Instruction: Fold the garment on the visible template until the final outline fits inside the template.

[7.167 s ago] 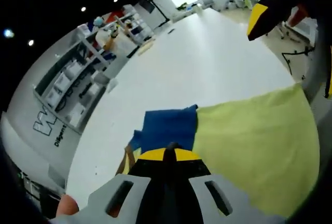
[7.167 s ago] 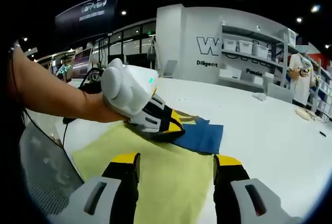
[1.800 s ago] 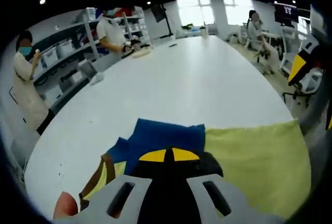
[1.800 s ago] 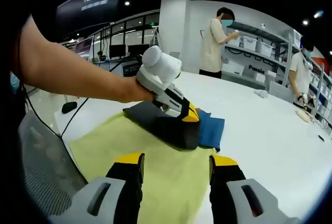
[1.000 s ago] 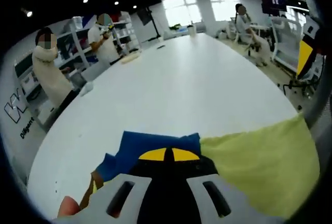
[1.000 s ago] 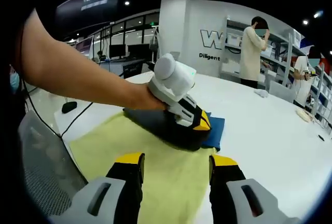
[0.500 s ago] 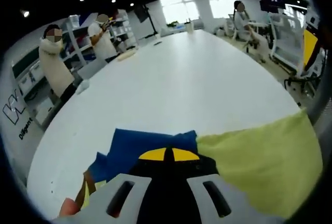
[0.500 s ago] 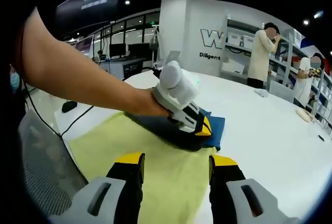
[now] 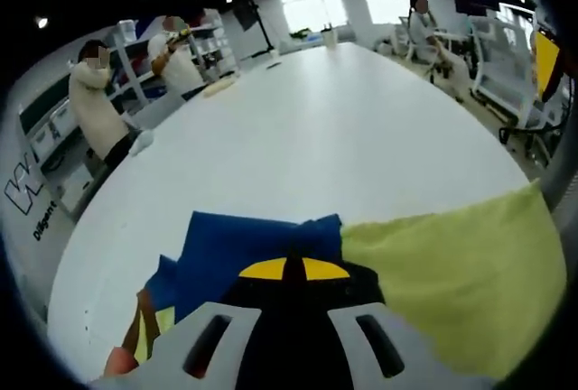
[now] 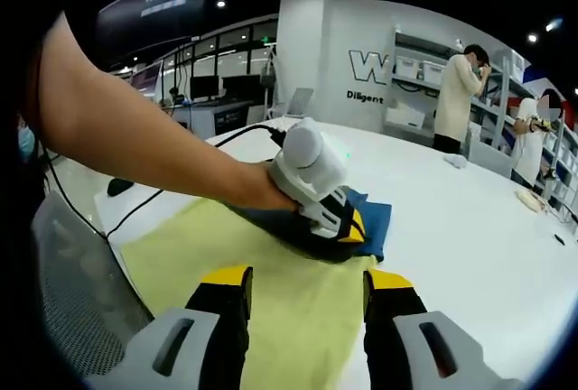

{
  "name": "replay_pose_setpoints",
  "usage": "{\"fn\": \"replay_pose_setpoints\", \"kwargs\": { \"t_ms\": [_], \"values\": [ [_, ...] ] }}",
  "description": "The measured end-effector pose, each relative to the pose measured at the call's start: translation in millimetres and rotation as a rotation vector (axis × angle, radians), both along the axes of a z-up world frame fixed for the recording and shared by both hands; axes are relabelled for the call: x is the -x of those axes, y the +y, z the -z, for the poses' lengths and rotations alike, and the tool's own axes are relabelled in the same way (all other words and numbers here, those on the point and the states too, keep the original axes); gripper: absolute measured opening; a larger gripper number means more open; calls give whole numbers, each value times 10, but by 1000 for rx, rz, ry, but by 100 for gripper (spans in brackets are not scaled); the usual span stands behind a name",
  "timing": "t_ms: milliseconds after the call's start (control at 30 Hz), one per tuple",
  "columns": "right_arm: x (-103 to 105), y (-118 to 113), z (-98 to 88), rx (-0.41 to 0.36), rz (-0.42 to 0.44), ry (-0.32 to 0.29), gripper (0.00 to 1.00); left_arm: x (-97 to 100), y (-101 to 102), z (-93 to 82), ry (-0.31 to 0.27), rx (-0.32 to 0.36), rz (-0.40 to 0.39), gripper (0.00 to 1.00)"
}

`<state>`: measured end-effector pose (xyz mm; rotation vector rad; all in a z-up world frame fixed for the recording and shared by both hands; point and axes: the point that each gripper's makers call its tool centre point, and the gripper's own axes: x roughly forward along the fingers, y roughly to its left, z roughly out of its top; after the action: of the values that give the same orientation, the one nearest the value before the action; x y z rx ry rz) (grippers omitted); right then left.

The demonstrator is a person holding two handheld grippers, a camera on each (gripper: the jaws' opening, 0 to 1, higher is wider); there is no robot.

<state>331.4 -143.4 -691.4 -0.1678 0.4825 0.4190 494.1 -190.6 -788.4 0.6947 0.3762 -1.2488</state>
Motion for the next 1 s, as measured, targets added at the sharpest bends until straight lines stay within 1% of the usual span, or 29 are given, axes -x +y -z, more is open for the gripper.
{"fn": "replay_pose_setpoints", "kwargs": {
  "t_ms": [200, 400, 600, 700, 800, 1000],
  "values": [
    [1, -2, 5, 1, 0, 1, 50, -11, -1, 64, 6, -12, -11, 3],
    [-3, -5, 7, 3, 1, 2, 50, -31, 4, 30, 10, -3, -21, 4],
    [-1, -1, 9, 6, -1, 3, 50, -68, 70, -115, 22, 37, -57, 8],
    [0, 2, 9, 6, -3, 3, 50, -70, 99, -210, 20, 65, -73, 8],
    [3, 5, 5, 8, -5, 0, 50, -57, 137, -287, 14, 78, -78, 9],
    [12, 25, 7, 15, -15, -1, 50, -22, 292, -485, 3, 123, -109, 10]
  ]
}}
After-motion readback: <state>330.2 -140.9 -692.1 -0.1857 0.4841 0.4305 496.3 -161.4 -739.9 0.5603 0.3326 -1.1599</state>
